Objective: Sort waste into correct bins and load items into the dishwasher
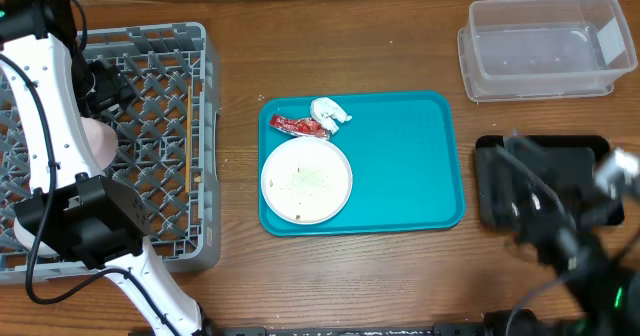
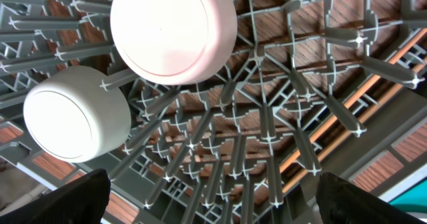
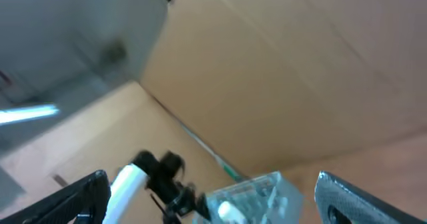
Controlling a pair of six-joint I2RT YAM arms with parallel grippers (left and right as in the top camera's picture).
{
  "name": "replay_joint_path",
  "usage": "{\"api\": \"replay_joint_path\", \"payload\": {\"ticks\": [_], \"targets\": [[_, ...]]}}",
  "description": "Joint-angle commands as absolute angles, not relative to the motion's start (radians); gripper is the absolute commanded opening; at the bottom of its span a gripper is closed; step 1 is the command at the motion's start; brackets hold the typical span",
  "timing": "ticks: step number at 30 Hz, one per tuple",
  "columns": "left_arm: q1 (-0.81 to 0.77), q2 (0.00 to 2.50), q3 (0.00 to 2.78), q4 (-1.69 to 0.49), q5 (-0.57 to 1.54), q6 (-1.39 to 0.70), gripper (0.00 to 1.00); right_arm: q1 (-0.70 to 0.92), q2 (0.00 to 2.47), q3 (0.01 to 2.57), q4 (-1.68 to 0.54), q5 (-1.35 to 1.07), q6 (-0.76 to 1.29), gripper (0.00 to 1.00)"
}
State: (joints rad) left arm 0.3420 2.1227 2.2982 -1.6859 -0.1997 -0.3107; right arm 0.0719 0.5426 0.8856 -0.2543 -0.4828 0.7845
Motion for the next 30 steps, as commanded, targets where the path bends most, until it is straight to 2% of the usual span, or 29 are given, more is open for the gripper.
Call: {"api": "replay_joint_path", "payload": {"ticks": [1,4,9,14,20,21,22,25,28,30], "targets": [[0.340,2.105,2.318,-1.687,-0.213,-0.302,1.00,0.093,0.851,1.135,-0.476,-0.639,0.483,0.99],[0.340,2.105,2.318,-1.687,-0.213,-0.302,1.00,0.170,1.095,1.367,-0.750,-0.609,0.347,0.99],[0.340,2.105,2.318,-1.687,-0.213,-0.302,1.00,0.405,1.466,1.691,-1.042,-0.289,0.249,1.00],[0.340,2.105,2.318,-1.687,-0.213,-0.302,1.00,0.517,1.702,1.762,-0.986,-0.221,0.250,0.99],[0.340,2.106,2.318,-1.687,-0.213,-0.302,1.00,0.529,1.856,1.761,-0.842,-0.221,0.258,1.00],[0.340,2.106,2.318,-1.687,-0.213,-0.302,1.00,0.528,1.879,1.761,-0.825,-0.219,0.258,0.97],[0.340,2.105,2.318,-1.687,-0.213,-0.302,1.00,0.528,1.927,1.761,-0.791,-0.213,0.258,0.84],[0.340,2.106,2.318,-1.687,-0.213,-0.302,1.00,0.531,2.003,1.761,-0.740,-0.191,0.257,0.71],[0.340,2.105,2.318,-1.687,-0.213,-0.302,1.00,0.532,2.062,1.761,-0.711,-0.166,0.220,0.63],[0.340,2.105,2.318,-1.687,-0.213,-0.302,1.00,0.532,2.107,1.760,-0.703,-0.164,0.147,0.64]]}}
